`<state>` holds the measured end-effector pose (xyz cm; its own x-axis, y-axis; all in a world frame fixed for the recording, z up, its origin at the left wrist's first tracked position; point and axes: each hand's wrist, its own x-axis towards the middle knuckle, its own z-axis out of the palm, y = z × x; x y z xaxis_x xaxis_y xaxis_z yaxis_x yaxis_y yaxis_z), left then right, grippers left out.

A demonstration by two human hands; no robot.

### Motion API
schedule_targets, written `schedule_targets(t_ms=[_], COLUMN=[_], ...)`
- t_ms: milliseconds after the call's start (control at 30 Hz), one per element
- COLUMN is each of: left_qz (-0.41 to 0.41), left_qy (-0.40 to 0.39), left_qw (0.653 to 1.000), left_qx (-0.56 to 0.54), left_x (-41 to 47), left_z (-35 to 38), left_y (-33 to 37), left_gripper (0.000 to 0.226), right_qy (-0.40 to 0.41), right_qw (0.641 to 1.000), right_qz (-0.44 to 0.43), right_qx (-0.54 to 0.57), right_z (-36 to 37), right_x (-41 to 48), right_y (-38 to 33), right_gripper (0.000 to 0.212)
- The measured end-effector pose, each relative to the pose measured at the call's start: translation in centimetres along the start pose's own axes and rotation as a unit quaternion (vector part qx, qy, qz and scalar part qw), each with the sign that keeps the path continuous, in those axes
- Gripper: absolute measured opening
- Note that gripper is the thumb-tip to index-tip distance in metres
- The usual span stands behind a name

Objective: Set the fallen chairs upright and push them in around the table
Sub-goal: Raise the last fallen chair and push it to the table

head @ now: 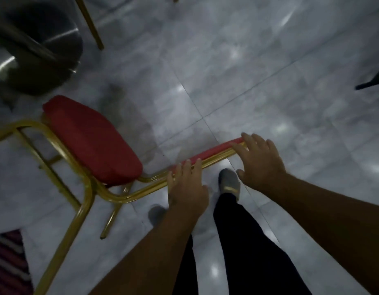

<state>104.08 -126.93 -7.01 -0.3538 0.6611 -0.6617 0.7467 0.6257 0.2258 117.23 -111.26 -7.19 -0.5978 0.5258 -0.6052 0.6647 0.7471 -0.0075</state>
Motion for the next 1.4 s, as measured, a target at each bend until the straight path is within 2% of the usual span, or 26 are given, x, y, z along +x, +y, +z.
schedule_targets(t_ms=[167,267,400,567,733,900,1000,1100,1167,1300,1400], left_qz=[-0.015,-0.031,-0.042,-0.053,-0.074,-0.084,-0.056,-0.04,-0.023,-0.007,-0.03], left_qy=[-0.007,-0.037,-0.05,-0.035,0.004,0.054,0.117,0.194,0.244,0.343,0.388], left_qw=[1.0,0.998,0.998,0.998,0.997,0.993,0.986,0.968,0.957,0.92,0.89], left_qx=[-0.003,-0.029,-0.015,-0.023,-0.03,-0.062,-0.105,-0.155,-0.157,-0.192,-0.236], left_x=[8.4,12.0,12.9,9.1,2.3,-6.5,-12.5,-18.8,-22.6,-29.2,-33.8], left_z=[4.7,6.9,7.8,6.3,3.2,-2.8,-5.5,-7.0,-7.8,-8.1,-6.2], left_y=[2.9,3.4,3.7,3.4,2.8,3.3,2.0,-1.7,-4.5,-9.9,-13.6], left_gripper=[0.077,0.075,0.071,0.064,0.064,0.05,0.042,0.042,0.051,0.048,0.049], right_qy=[-0.019,-0.012,0.046,0.005,-0.032,0.017,0.066,0.122,0.142,0.135,0.124], right_qw=[0.997,0.993,0.977,0.973,0.977,0.966,0.96,0.919,0.9,0.922,0.922], right_qz=[-0.062,-0.119,-0.198,-0.232,-0.212,-0.255,-0.269,-0.346,-0.38,-0.34,-0.348], right_qx=[-0.047,-0.012,0.059,-0.012,-0.005,-0.029,0.027,0.141,0.163,0.127,0.113], right_z=[6.5,9.5,9.8,5.9,0.0,-7.0,-10.2,-13.3,-14.6,-13.6,-12.5], right_x=[7.5,11.1,12.0,8.7,3.0,-5.4,-10.9,-15.5,-18.1,-20.3,-22.2], right_y=[3.1,4.2,5.2,3.9,1.2,-2.7,-5.7,-8.8,-10.1,-10.7,-12.6], right_gripper=[0.082,0.063,0.044,0.04,0.034,0.029,0.034,0.036,0.044,0.079,0.09])
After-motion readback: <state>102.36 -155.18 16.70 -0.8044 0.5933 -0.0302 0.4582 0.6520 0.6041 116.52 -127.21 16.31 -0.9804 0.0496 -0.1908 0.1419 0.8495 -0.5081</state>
